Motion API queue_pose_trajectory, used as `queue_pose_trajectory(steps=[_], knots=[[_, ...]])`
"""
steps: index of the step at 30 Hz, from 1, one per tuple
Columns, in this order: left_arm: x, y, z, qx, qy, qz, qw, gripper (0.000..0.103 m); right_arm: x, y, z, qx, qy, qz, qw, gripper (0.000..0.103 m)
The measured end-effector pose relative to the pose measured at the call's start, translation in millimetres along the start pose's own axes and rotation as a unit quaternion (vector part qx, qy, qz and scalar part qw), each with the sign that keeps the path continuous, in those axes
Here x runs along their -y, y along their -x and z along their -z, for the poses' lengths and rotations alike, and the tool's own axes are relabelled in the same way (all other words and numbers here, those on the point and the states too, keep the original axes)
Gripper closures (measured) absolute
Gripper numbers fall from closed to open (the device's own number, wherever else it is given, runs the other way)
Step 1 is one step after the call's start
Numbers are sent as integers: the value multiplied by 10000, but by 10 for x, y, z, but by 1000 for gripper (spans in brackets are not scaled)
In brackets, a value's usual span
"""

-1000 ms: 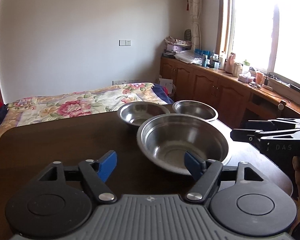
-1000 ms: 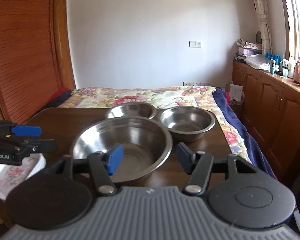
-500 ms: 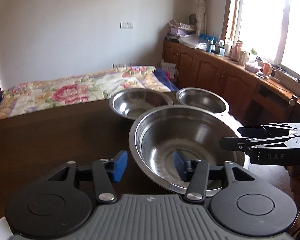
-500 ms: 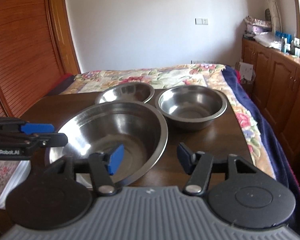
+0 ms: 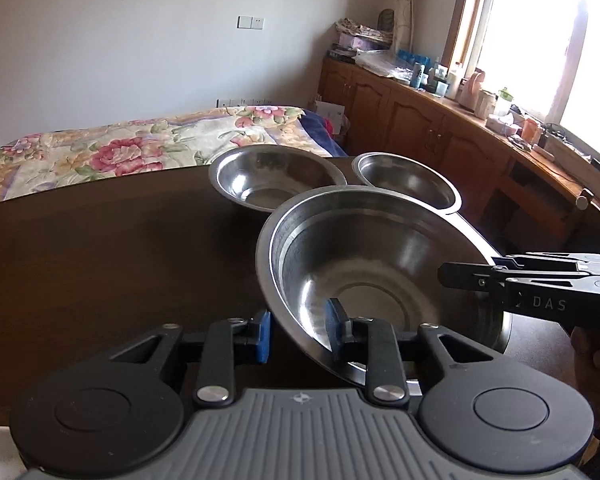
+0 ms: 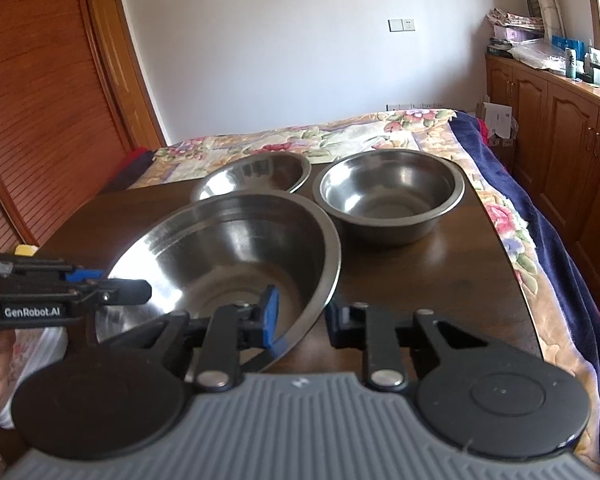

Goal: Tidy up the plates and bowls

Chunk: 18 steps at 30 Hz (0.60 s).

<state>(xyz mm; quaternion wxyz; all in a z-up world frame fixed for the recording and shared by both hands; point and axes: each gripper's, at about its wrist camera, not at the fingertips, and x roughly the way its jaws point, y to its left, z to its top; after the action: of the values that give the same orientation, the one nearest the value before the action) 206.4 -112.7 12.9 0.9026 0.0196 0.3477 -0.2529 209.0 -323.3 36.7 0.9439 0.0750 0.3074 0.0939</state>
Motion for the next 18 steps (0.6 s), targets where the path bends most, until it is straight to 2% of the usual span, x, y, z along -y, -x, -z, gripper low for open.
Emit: queue_pose_trajectory(steps=[13, 18], knots=[[-4, 489, 137, 334, 76, 234, 9991, 48, -123, 269, 91, 168, -208, -275, 9993, 79], [-41, 634, 280, 323, 64, 275, 9991, 47, -220, 342, 181, 166, -147, -396, 9990, 79]])
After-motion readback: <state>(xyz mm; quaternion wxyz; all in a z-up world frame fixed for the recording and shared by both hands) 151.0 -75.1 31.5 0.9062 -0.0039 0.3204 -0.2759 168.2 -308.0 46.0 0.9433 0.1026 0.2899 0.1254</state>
